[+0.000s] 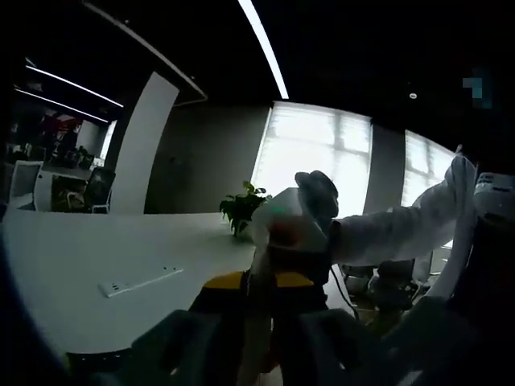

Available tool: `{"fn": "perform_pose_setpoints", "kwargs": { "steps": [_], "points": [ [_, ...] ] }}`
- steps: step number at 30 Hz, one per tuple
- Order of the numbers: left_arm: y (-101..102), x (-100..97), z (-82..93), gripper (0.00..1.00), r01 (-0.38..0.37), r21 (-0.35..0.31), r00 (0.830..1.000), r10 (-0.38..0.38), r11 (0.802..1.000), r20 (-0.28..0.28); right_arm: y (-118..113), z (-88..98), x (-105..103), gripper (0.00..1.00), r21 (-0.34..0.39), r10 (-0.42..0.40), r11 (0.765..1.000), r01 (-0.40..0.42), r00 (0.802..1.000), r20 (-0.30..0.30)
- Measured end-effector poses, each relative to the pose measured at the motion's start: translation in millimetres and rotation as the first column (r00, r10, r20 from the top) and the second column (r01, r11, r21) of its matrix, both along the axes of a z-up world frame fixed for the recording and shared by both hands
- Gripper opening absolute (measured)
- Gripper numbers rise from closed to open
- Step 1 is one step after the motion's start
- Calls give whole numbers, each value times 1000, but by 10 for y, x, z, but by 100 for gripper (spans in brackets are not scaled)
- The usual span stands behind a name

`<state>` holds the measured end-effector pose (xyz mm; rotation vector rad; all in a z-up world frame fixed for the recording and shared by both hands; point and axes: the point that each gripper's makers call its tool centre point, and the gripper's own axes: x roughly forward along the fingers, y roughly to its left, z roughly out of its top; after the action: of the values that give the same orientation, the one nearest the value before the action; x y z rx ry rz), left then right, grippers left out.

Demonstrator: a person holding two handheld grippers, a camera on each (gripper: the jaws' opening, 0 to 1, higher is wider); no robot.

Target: Arrange the skincare products in the storage area until every visible bottle or jar stands upright without overlapping.

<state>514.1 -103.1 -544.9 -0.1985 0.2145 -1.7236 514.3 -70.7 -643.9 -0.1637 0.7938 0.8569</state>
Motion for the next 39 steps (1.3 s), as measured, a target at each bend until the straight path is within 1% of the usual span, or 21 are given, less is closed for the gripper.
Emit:
{"fn": "perform_pose_setpoints", "kwargs": {
  "steps": [1, 2, 5, 7, 12, 14, 16, 18, 20, 23, 26, 28, 30, 33, 36, 39],
  "points": [
    [-3, 0, -31, 6, 0, 9, 1000, 0, 1000, 1, 1, 51, 11, 18, 31, -24, 999, 24, 1000, -8],
    [-6, 4, -75, 6, -1, 21, 1000, 1, 1000, 4, -19, 72, 11, 17, 31, -22, 999, 22, 1000, -8],
    [-19, 1, -108, 6, 3, 18, 1000, -3, 1000, -6, -64, 74, -8, 17, -18, 10, 1000, -10, 1000, 6],
    [-28, -2, -122, 6, 7, 17, 1000, -7, 1000, -9, -64, 79, -23, 17, -32, 14, 999, -13, 1000, 13],
    [-26, -32, -182, 6, 27, 14, 1000, -27, 1000, -3, -86, 152, -22, 16, -23, 30, 999, -29, 999, 25],
    [-25, -58, -242, 6, 39, 23, 999, -39, 999, 18, -84, 199, -15, 15, -25, 48, 999, -47, 998, 35],
    [-26, -69, -295, 6, 46, 34, 999, -46, 998, 20, -86, 242, -18, 14, -39, 73, 997, -72, 997, 36],
    [-20, -71, -325, 6, 52, 27, 999, -52, 998, 12, -105, 221, -42, 13, -81, 104, 992, -102, 994, 22],
    [-16, -79, -331, 6, 58, 13, 998, -58, 998, 3, -104, 210, -57, 12, -100, 116, 988, -114, 993, 10],
    [-16, -105, -349, 7, 66, 8, 998, -66, 998, -5, -107, 185, -78, 10, -124, 128, 984, -127, 992, 0],
    [-22, -115, -403, 9, 62, 23, 998, -62, 998, -8, -123, 117, -75, 8, -156, 128, 980, -126, 992, 2],
    [-27, -111, -445, 11, 52, 31, 999, -52, 998, -9, -144, 57, -83, 6, -195, 152, 970, -147, 988, 11],
    [-18, -128, -479, 12, 60, 36, 998, -59, 998, -23, -134, 26, -100, 5, -191, 147, 971, -145, 989, -4],
    [-2, -140, -498, 13, 63, 41, 998, -62, 997, -26, -124, 0, -124, 4, -184, 149, 971, -149, 989, -17],
    [14, -132, -494, 14, 59, 42, 998, -58, 997, -25, -107, -2, -123, 3, -175, 148, 973, -148, 989, -15],
    [54, -93, -462, 15, 57, 26, 998, -56, 998, -40, -81, 10, -110, 2, -173, 152, 973, -150, 988, -2]
  ]
}}
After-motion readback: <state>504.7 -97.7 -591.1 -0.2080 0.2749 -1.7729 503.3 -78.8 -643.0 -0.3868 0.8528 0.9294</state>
